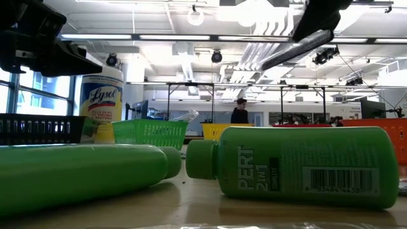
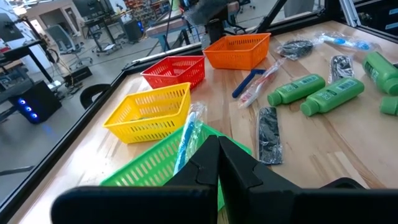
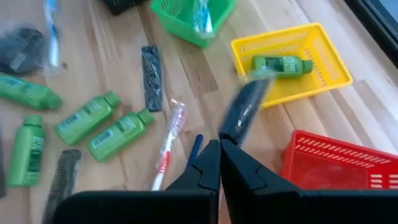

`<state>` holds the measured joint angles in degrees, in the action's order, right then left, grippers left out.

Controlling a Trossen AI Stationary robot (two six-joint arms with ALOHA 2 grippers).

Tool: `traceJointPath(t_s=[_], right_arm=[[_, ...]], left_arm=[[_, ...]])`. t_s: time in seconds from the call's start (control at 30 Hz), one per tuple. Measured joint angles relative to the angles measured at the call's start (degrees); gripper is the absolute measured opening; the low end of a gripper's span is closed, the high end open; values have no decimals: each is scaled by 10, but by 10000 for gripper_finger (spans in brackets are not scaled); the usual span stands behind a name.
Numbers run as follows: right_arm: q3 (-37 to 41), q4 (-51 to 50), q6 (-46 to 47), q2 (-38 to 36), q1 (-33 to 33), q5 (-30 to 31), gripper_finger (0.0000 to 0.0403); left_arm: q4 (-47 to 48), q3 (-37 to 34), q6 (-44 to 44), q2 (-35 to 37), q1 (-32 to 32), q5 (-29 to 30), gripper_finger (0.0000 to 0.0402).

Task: Pick & Place Travel size toiletries

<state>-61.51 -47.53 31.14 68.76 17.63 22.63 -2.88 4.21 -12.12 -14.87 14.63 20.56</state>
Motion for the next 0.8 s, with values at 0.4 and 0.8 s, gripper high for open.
traceJointPath(t_s=[0.4, 0.8], right_arm=[[81, 1, 4, -114, 0, 17, 3], [157, 49, 8, -188, 0, 19, 3]], left_arm=[[0, 0, 0, 0, 0, 0, 0], [0, 0, 0, 0, 0, 0, 0]])
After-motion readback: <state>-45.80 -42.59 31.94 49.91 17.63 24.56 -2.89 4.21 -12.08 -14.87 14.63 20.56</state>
